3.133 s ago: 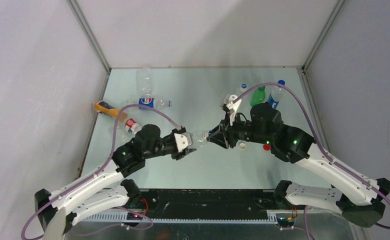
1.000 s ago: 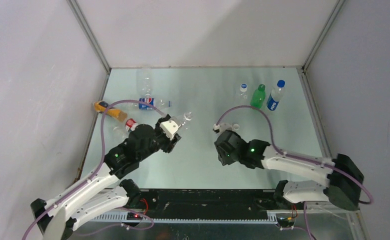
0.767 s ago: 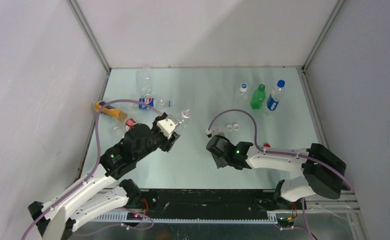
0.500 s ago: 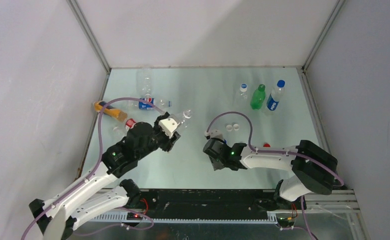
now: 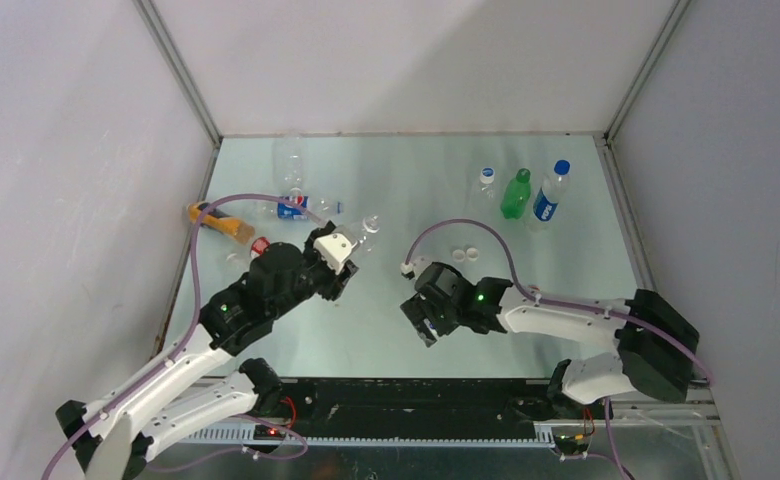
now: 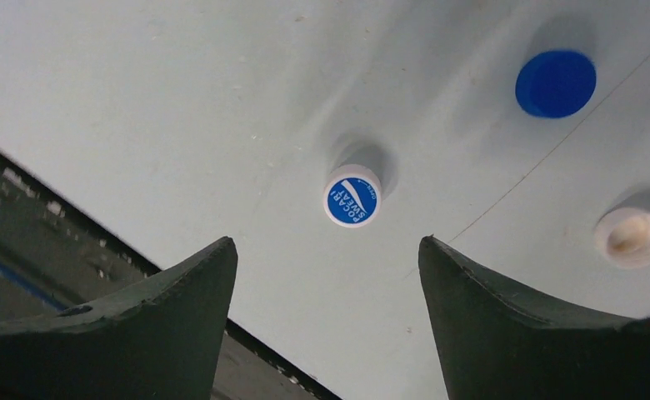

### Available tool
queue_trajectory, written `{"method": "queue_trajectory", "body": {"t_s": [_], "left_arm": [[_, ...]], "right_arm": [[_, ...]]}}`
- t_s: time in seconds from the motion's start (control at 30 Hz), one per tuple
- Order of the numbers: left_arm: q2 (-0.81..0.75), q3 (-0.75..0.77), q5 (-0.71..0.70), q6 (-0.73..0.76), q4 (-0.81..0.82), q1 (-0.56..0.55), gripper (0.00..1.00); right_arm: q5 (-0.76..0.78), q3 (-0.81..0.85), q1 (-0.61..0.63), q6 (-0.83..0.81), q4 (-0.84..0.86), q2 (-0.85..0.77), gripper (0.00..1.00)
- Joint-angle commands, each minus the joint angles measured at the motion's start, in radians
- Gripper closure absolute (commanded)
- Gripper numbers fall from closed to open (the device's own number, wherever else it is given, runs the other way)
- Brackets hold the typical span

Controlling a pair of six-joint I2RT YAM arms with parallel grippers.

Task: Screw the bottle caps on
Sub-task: Adjust the bottle cap at the center of the board.

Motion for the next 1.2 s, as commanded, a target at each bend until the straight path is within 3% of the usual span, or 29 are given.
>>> {"method": "queue_trajectory", "body": {"t_s": [0.0,0.17,0.33,0.6,0.8,1.17], "left_arm": [[-0.028,0.048,-0.045,0.016,0.002,0.008,1.0],[-0.041,0.06,-0.067,0.024,-0.017,0.007,1.0],[-0.043,0.07,-0.072,0.024,-0.03,0.011,1.0],[-0.047,0.074,-0.076,0.02,-0.044,0.011,1.0],[-0.044,0.079,-0.074,0.024,-0.049,0.01,1.0],[-0.011,0.099,-0.06,0.041,-0.058,0.012,1.0]], "right_arm": [[-0.14,0.061,-0.038,-0.283,-0.092,-0.067,0.18],[-0.276,0.088,-0.099,-0.538,-0.139,-0.052,0.21],[-0.349,0.138,-0.12,-0.68,-0.184,0.062,0.27],[-0.321,0.199,-0.12,-0.722,-0.186,0.211,0.33],[-0.303,0.211,-0.12,-0.726,-0.163,0.269,0.54],[-0.272,0.22,-0.101,-0.709,-0.134,0.33,0.52]]}}
